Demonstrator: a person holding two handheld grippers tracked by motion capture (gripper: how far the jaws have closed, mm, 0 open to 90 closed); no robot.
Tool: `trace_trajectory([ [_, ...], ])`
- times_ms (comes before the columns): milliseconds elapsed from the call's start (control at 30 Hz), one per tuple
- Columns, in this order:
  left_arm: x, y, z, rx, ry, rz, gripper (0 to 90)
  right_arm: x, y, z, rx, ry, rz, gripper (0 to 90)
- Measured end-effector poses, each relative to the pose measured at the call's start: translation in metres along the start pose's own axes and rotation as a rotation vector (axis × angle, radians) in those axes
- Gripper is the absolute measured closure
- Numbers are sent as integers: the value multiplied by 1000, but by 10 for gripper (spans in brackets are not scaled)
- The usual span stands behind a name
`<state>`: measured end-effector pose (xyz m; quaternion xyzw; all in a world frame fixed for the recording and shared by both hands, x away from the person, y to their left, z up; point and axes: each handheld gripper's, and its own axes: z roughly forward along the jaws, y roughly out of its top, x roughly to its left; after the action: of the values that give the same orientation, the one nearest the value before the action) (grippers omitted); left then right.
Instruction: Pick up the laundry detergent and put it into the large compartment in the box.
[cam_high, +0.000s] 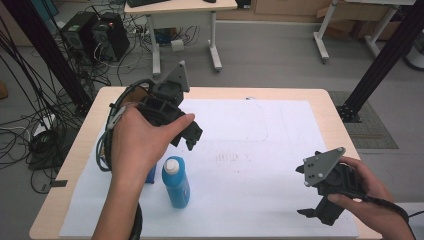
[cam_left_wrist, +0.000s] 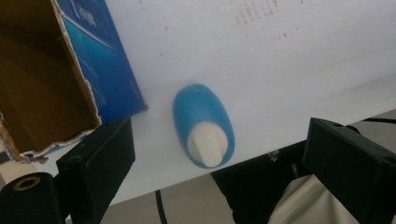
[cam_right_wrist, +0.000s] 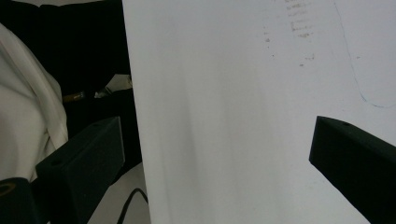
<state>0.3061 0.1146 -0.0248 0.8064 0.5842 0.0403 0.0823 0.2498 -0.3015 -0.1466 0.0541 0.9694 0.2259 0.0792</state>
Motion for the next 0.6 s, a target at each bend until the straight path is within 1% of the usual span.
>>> trace_trajectory([
  [233, 5, -9, 11, 10, -8, -25, 93, -3, 2, -1, 8, 2, 0, 32],
  [367, 7, -14, 16, 8, -14, -38, 93, -6, 3, -3, 16, 5, 3, 32],
  [600, 13, -22, 27, 7, -39, -58, 93, -16, 6, -8, 46, 10, 12, 32],
])
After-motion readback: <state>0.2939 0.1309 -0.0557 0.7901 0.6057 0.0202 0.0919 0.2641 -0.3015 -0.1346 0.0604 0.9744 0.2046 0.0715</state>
